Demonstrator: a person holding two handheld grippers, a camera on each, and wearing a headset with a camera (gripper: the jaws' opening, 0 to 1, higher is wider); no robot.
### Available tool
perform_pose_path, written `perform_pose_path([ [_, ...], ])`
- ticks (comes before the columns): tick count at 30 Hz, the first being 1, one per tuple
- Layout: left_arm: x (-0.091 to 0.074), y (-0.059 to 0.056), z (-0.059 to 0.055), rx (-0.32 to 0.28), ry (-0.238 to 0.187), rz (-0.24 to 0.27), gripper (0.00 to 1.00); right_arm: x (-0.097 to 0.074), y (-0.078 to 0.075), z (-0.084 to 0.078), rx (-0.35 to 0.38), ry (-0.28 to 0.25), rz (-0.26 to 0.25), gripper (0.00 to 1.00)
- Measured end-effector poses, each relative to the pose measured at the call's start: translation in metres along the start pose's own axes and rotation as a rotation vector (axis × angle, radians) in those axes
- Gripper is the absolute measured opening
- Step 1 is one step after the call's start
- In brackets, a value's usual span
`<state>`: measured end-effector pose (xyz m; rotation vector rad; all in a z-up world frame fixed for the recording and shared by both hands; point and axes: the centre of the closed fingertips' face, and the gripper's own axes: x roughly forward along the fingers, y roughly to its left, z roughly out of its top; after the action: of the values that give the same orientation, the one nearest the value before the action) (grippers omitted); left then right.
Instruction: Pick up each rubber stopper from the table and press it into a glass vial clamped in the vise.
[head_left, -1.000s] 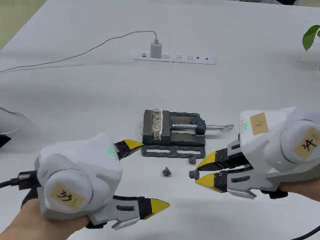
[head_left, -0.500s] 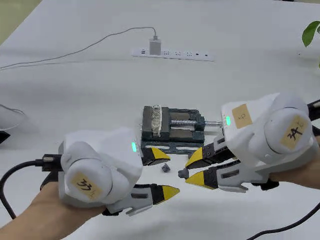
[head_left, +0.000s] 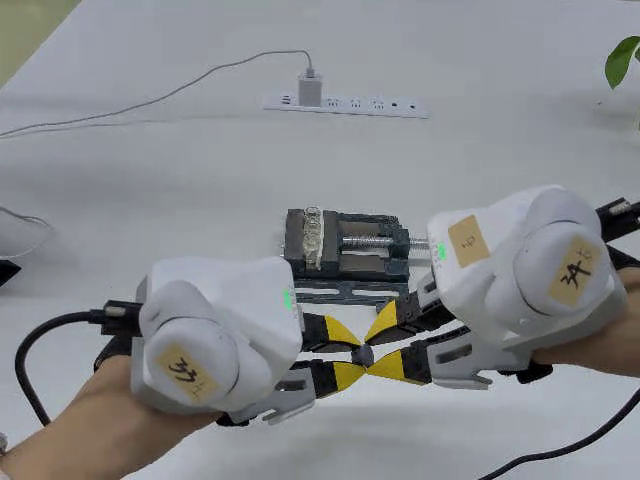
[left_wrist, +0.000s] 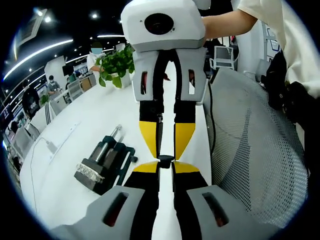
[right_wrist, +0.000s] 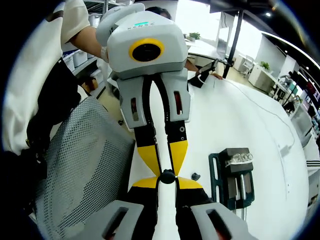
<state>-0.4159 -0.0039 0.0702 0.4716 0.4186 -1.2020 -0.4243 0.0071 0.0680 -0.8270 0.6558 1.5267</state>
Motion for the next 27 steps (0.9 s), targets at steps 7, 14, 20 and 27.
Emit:
perform_pose_path([
  [7, 0.0, -0.0008, -0.0007, 0.01, 0.007, -0.006, 0.05, -0.0001, 0.0012, 0.0015, 0.011, -0.014, 0.007, 0.08],
  [14, -0.001, -0.0014, 0.0013, 0.012, -0.004, -0.004, 0.04, -0.0021, 0.0018, 0.0017, 0.012, -0.022, 0.006, 0.08],
  [20, -0.0015, -0.0014, 0.0022, 0.012, -0.004, -0.004, 0.04, -0.0037, 0.0032, 0.0019, -0.018, -0.021, 0.011, 0.1],
  [27, -0.003, 0.0002, 0.0052, -0.007, -0.019, -0.005, 0.04, -0.0063, 0.0018, 0.0051, -0.03, -0.035, 0.0, 0.1],
])
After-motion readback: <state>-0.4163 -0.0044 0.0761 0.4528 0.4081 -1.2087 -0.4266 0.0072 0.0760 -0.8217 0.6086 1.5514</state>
